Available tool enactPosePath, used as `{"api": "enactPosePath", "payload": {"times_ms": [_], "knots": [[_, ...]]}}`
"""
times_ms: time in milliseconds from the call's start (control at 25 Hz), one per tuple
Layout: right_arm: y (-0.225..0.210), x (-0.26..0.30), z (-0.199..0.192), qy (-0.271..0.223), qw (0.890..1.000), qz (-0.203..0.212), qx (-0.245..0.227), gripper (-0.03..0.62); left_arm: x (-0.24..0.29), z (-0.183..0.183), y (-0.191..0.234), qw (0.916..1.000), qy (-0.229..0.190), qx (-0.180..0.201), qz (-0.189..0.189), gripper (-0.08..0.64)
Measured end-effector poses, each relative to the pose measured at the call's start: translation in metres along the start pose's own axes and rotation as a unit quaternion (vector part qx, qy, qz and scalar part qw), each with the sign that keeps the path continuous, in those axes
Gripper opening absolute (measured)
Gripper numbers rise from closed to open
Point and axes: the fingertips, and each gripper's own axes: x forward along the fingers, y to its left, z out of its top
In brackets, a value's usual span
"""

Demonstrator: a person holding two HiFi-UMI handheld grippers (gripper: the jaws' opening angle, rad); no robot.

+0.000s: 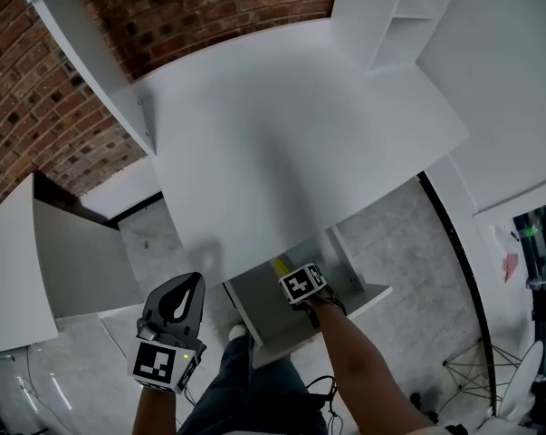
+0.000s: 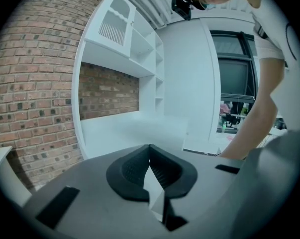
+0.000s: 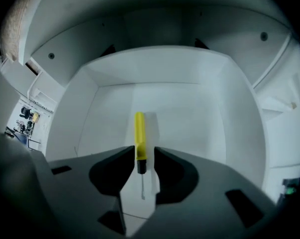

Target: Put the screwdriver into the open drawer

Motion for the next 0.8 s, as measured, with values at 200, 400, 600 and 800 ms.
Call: {"api": "enactPosePath", "payload": {"times_ms": [200,400,600,800], "knots": [[-0.003,-0.047,0.024,-0.058,0.998,-0.007,0.027,0.130,-0.004,0.009,-0.004,0.9999,0.009,-0.006,-0.011,0.014],[0.006,-0.112,0.029,-0.127,0.989,-0.021,0.078,0.044,-0.009,0.020,-0.009,0.9988,-0.035,-0.005,-0.034,0.014],[0.022,-0.182,0.040,-0.208,0.973,-0.005,0.095,0.011,-0.009,0.036,-0.003,0.9965,-0.062,-0.008,-0.054,0.014],[0.042,-0.261,0.043,-0.289,0.953,-0.026,0.092,0.011,-0.016,0.057,-0.005,0.9929,-0.093,-0.008,-0.074,0.014]]}}
